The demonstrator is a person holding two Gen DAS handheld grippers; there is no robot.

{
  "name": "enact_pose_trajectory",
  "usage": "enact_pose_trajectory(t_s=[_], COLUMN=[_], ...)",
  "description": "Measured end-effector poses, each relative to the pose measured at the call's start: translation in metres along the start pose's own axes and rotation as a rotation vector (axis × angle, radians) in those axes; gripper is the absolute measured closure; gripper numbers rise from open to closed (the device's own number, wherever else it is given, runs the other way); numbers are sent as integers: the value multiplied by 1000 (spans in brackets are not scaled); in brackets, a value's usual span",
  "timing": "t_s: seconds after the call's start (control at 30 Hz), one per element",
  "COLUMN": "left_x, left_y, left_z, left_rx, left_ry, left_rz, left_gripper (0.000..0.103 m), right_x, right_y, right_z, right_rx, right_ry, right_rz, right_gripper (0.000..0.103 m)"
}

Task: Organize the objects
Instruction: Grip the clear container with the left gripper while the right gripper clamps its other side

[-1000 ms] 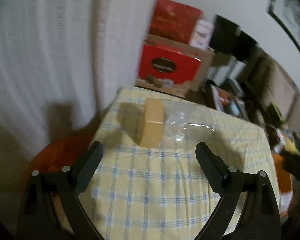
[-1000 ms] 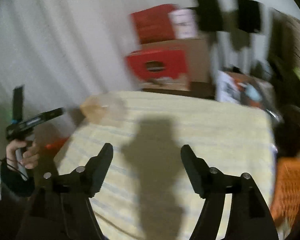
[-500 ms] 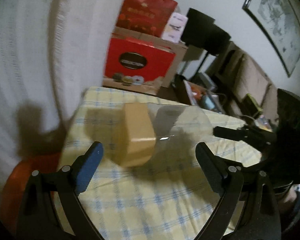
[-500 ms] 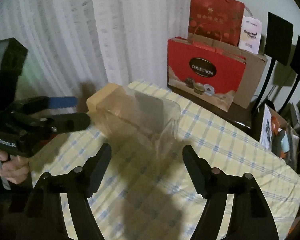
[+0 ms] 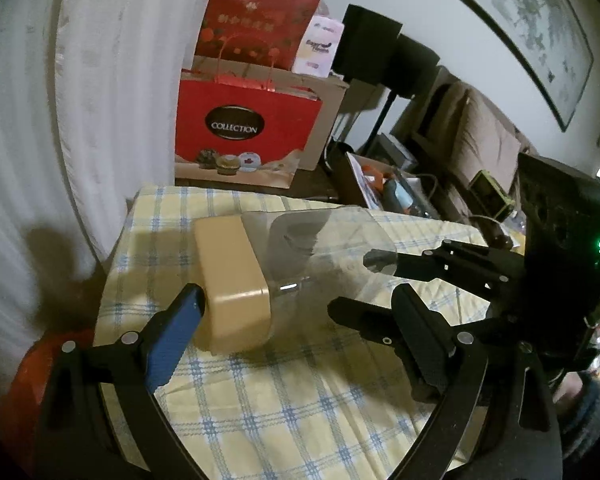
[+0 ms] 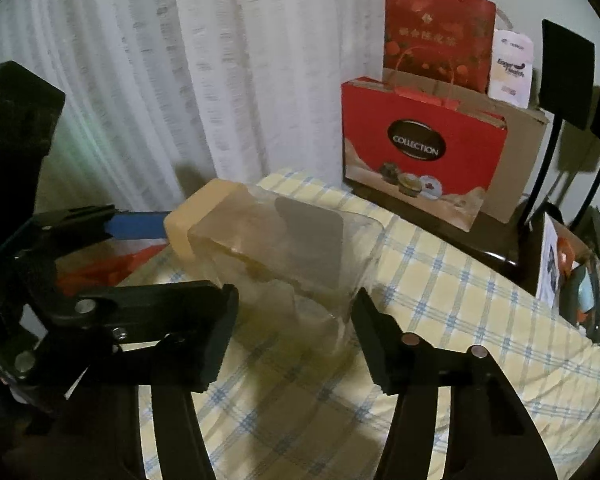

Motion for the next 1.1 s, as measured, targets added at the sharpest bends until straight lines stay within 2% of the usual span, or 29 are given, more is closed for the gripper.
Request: enact_pose_trajectory(t_s=[0.13, 0.3, 0.57, 0.8, 1.1], left_x=[-1, -6, 1, 26, 47], left_y=[-16, -47, -86, -111, -114], left_z=[12, 41, 94, 145, 222], left_rx=[-18, -32, 5, 63, 94], left_ry=[17, 60, 90, 87, 164], left_rz=[24, 73, 112, 138, 118], left_gripper=[10, 12, 12, 12, 12], right_x=[-3, -11, -9, 16, 60], right_y=[-11, -42, -111, -175, -240], right_z=[-1, -6, -12, -19, 0], right_rx=[-3, 44, 99, 172, 276], right_ry=[3, -18, -12, -20, 36], right_rz=[24, 64, 116, 140, 142], right_gripper=[47, 47, 47, 47, 47])
Point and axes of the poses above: each gripper's, at about its wrist camera, not at the fingertips, and y roughly the way its jaws point, z to its right, x to its underside, the point moved 8 cm from there along y, roughly the way its jaws point, and after that the axes turned 7 degrees about -y, right-handed, at the moved point
